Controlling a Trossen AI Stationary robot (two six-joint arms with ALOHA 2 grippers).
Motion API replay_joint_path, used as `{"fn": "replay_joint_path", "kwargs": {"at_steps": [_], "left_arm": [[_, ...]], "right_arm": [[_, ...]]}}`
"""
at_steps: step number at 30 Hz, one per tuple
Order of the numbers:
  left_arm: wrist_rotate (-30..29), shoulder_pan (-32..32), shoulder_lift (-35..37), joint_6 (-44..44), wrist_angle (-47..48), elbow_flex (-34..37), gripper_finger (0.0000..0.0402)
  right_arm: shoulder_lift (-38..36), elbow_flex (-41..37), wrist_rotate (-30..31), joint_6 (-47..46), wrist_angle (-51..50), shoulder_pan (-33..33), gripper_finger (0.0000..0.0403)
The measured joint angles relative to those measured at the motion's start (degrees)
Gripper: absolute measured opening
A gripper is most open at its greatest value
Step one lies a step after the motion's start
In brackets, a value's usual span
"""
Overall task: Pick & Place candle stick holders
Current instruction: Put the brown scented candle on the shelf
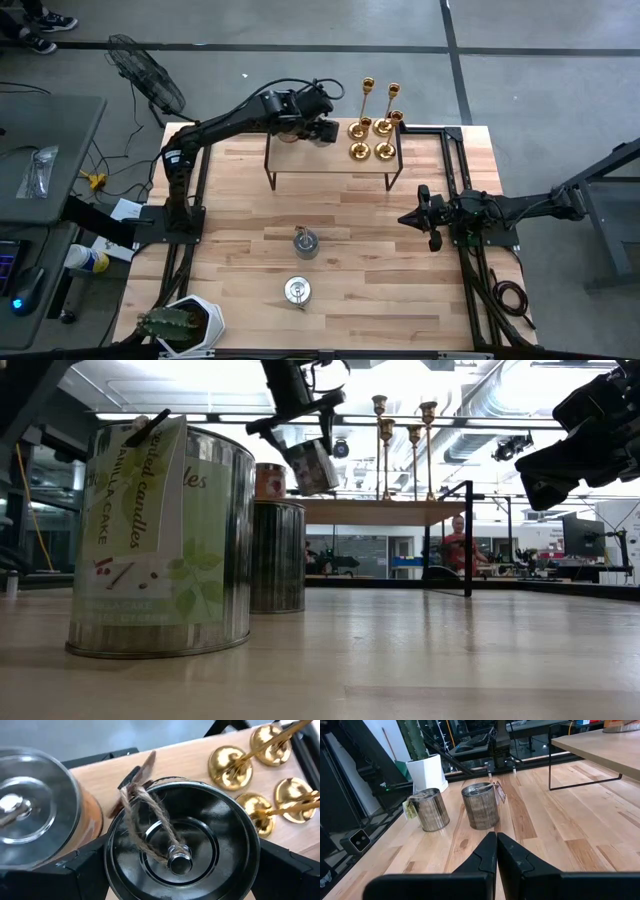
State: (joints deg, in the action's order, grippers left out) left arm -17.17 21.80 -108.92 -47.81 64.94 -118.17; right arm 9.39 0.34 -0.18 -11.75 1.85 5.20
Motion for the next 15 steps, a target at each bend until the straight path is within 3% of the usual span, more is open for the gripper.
{"fn": "replay_joint_path", "kwargs": {"at_steps": [15], "left_arm": [[-3.48, -0.04, -0.71, 0.94, 0.51, 0.00, 0.0353]], "right_arm": [[0.00, -0.02, 0.01, 0.00, 0.00, -0.01, 0.0004]]}}
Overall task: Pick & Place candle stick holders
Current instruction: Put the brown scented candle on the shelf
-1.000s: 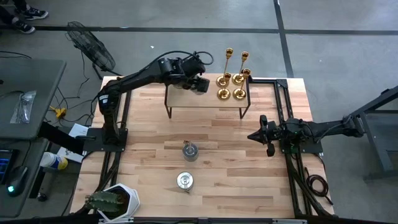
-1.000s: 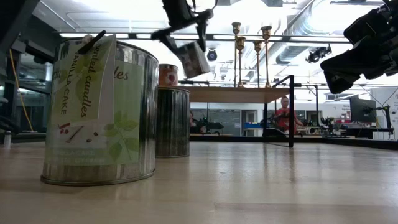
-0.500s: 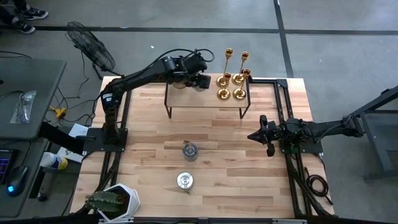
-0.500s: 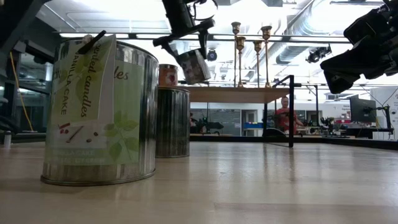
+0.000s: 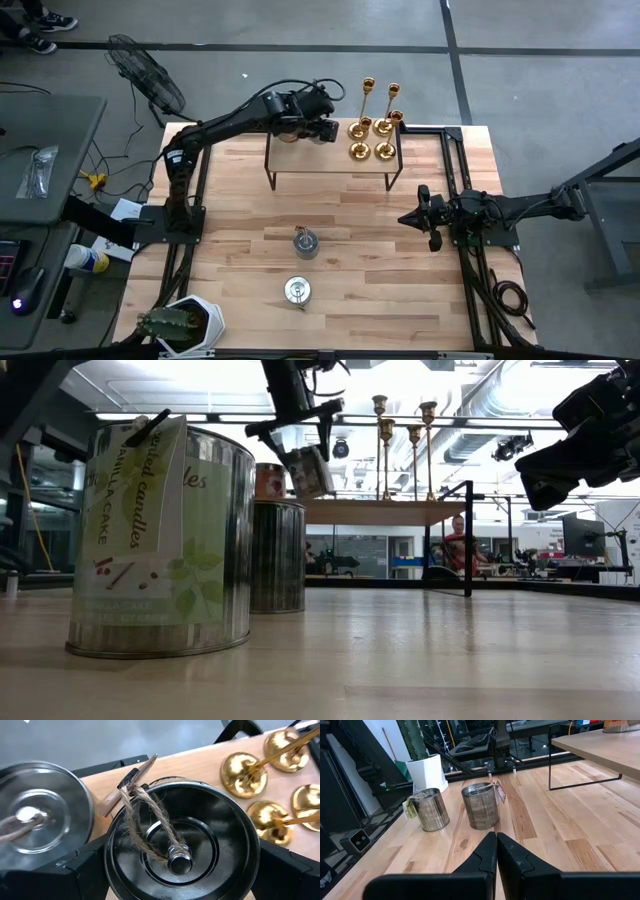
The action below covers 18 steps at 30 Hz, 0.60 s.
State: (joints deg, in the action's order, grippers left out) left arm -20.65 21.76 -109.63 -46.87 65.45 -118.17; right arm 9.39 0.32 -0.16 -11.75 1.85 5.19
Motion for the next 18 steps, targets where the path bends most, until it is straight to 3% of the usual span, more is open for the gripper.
{"fn": "replay_joint_path", "kwargs": {"at_steps": [18], "left_arm": [[-1.62, -0.02, -2.86, 1.68, -1.39, 0.00, 0.0353]], "right_arm": [[0.00, 0.00, -0.02, 0.00, 0.00, 0.02, 0.0004]]}}
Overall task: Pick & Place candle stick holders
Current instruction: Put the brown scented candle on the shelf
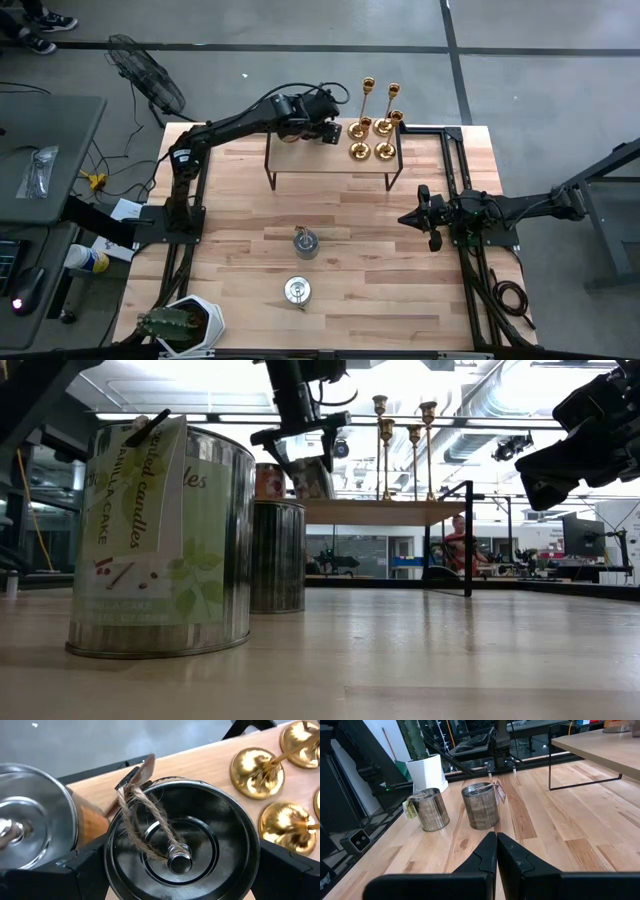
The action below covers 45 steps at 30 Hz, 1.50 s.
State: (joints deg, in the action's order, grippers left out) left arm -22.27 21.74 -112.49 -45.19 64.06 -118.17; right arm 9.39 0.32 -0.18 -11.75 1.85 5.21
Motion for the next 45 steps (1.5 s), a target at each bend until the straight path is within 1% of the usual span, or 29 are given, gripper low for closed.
{"fn": "replay_joint_path", "kwargs": {"at_steps": [3, 6, 9, 20, 24, 30, 34, 36, 39, 45], "left_arm": [[-0.90, 0.00, -0.02, 0.14, -0.61, 0.02, 0.0356], [-1.26, 0.00, -0.02, 1.43, -0.61, 0.02, 0.0372], [-1.25, 0.00, -0.02, 1.49, -0.52, 0.02, 0.0379], [-1.08, 0.00, -0.02, 1.67, -1.17, 0.02, 0.0386], [-2.37, 0.01, -0.02, 3.25, -1.97, -0.23, 0.0386], [-3.86, 0.01, 0.13, 7.53, -0.99, -5.51, 0.0387], [-4.17, -0.40, 0.11, 7.94, 1.04, -8.21, 0.0385], [-3.88, -0.82, 0.11, 9.01, 3.06, -9.68, 0.0377], [-1.72, -1.75, 0.15, 11.17, 5.79, -11.44, 0.0351], [6.24, -3.89, 0.91, 15.05, 8.80, -12.42, 0.0271]], "right_arm": [[0.00, 0.01, 0.01, 0.00, 0.00, -0.01, 0.0004], [0.00, 0.00, 0.01, 0.00, 0.00, -0.01, 0.0004], [0.00, 0.02, 0.02, 0.00, 0.00, -0.02, 0.0004], [0.00, 0.02, 0.02, 0.00, 0.00, -0.02, 0.0004], [0.00, 0.00, 0.02, 0.00, 0.00, -0.01, 0.0004], [0.00, 0.01, 0.02, 0.00, 0.00, -0.01, 0.0004], [0.00, 0.01, 0.02, 0.00, 0.01, -0.02, 0.0004], [0.00, 0.01, 0.00, 0.00, 0.00, -0.01, 0.0004], [0.00, 0.02, 0.02, 0.00, 0.00, -0.02, 0.0004], [0.01, 0.01, 0.02, 0.00, 0.02, -0.02, 0.0004]]}}
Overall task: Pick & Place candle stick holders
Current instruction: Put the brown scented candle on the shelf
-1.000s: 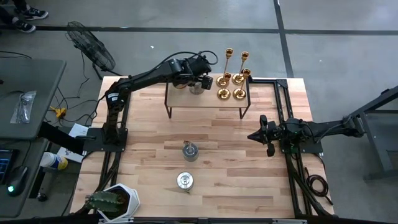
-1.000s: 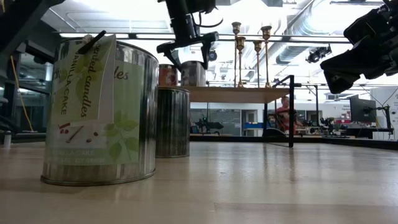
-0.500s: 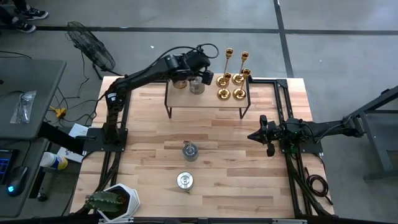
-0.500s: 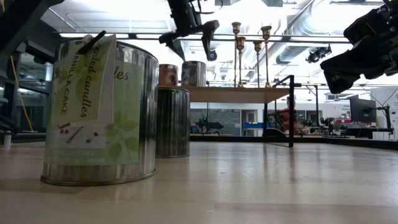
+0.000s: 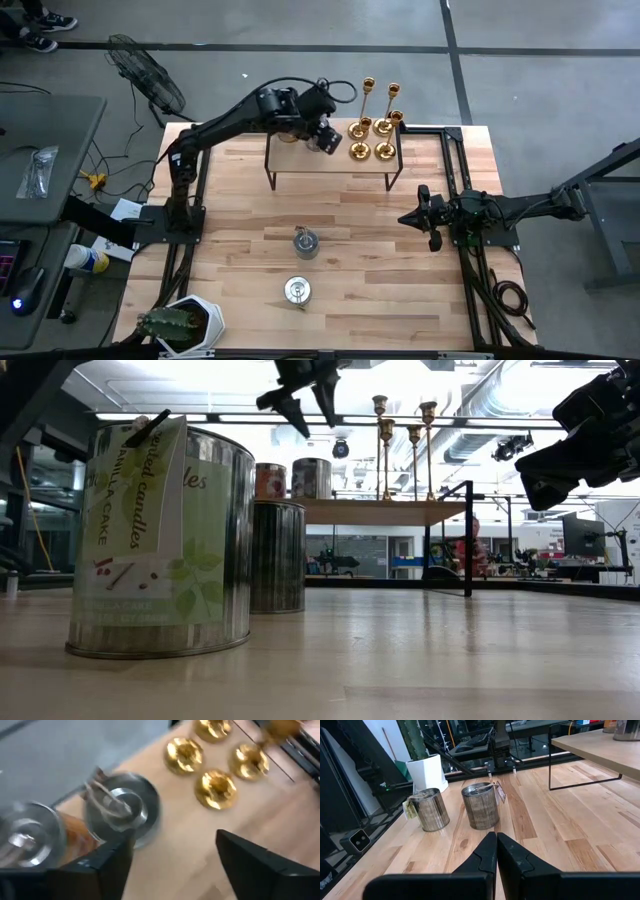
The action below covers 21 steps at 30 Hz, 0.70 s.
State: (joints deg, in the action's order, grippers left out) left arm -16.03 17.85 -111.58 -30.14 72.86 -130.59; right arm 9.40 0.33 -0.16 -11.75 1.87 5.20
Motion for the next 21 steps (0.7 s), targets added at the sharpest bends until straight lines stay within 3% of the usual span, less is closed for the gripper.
{"fn": "replay_joint_path", "kwargs": {"at_steps": [6, 15, 21], "left_arm": [[3.43, -1.50, -0.03, -0.57, 6.10, 0.07, 0.0173], [-0.63, -5.17, -1.28, -1.95, 8.56, 1.31, 0.0015], [-1.31, -5.13, -1.60, -5.11, 5.88, 6.30, 0.0008]], "right_arm": [[-0.01, 0.00, 0.00, 0.00, -0.02, 0.02, 0.0004], [-0.01, 0.01, 0.00, 0.00, 0.00, -0.01, 0.0004], [-0.01, 0.01, -0.02, 0.00, 0.00, -0.01, 0.0004]]}}
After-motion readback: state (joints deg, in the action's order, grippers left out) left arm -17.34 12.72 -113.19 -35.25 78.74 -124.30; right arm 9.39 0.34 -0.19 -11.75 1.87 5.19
